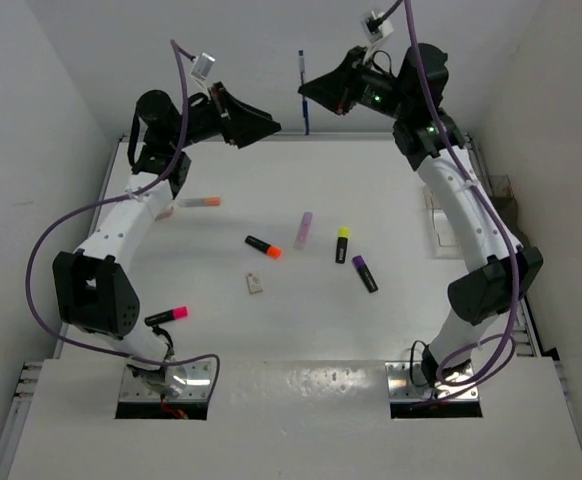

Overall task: Sort the stationery into containers
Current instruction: Pass the stationery from the left arm to the right, then place the stationery into the container

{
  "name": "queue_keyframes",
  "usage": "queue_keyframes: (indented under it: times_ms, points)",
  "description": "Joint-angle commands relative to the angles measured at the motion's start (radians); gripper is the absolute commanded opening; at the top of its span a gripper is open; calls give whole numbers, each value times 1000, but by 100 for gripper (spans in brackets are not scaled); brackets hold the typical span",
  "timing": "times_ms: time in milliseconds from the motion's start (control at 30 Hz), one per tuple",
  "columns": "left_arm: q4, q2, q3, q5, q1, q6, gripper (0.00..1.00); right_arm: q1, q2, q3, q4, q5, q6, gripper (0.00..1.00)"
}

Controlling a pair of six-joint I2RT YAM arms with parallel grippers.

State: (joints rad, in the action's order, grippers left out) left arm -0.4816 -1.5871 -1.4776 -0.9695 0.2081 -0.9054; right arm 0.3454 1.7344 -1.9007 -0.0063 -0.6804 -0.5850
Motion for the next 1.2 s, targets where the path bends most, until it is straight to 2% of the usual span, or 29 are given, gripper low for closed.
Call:
queue_keyframes:
  times_ms: [0, 67, 100, 167, 300, 333, 400, 433, 600, 733, 800, 1033, 1167]
  points:
    - [167, 16, 3, 17, -107, 157, 100, -86, -51, -63, -319, 109, 555, 0]
    - [172, 9, 16, -9, -156, 175, 100, -114, -77, 18, -380, 191, 816, 0]
    - [167, 7, 23, -20, -171, 174, 100, -130, -97, 97, -336, 278, 903, 0]
    - [153, 3, 52, -47, -193, 174, 100, -236, -168, 381, -238, 326, 1173, 0]
    - [91, 16, 135, -61, -191, 161, 100, -388, -203, 645, -31, 305, 1307, 0]
    - [66, 25, 151, -60, -188, 160, 100, -449, -205, 748, 94, 276, 1386, 0]
    - [61, 26, 181, -60, -181, 161, 100, -509, -188, 814, 182, 239, 1477, 0]
    - [58, 26, 184, -63, -179, 161, 100, -555, -173, 831, 236, 231, 1545, 0]
    - [55, 10, 195, -66, -174, 175, 100, -670, -52, 741, 198, 147, 1715, 0]
    - [46, -11, 203, -60, -168, 171, 100, -707, 5, 747, 235, 99, 1855, 0]
    - [43, -25, 209, -61, -165, 168, 100, -720, 36, 709, 159, 70, 1939, 0]
    - [35, -60, 185, -63, -167, 145, 100, -724, 120, 621, 63, 67, 1996, 0]
    - [38, -77, 169, -60, -167, 143, 100, -729, 146, 589, -61, 68, 2068, 0]
